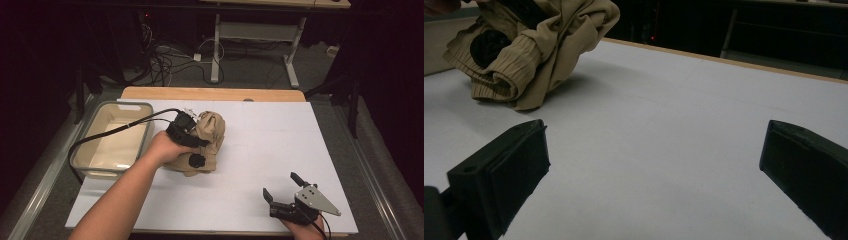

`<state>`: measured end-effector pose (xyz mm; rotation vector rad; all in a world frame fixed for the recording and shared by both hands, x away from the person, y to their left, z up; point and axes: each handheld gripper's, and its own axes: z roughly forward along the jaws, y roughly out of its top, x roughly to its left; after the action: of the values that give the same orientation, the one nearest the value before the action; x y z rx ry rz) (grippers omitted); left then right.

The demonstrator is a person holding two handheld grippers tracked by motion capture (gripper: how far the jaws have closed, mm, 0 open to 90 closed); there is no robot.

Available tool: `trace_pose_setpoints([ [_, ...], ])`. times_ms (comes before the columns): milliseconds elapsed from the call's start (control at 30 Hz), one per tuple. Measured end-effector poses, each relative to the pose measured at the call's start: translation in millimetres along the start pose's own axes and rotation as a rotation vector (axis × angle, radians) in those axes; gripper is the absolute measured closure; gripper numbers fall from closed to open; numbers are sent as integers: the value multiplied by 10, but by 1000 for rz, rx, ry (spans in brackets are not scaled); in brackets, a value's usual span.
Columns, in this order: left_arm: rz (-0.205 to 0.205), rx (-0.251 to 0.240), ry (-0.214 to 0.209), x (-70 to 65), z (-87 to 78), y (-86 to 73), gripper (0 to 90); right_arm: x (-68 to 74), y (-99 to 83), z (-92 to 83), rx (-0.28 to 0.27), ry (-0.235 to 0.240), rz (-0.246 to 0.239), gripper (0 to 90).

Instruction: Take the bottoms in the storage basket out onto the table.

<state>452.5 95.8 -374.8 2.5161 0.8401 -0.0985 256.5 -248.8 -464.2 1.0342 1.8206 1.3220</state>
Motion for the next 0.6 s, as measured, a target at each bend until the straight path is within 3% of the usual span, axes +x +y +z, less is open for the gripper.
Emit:
trace_pose_setpoints([
  [167, 14, -91, 27, -6, 9, -55, 575, -1, 0, -2, 0, -2, -1, 5],
  [267, -8, -154, 15, 5, 33, -90, 572, 2, -2, 0, 0, 2, -2, 5],
  [433, -11, -203, 22, 13, 90, -126, 550, 2, -3, 1, -1, 1, -3, 5],
  [600, -10, -258, 54, 3, 185, -140, 442, -1, -3, -1, -3, -2, -3, 5],
])
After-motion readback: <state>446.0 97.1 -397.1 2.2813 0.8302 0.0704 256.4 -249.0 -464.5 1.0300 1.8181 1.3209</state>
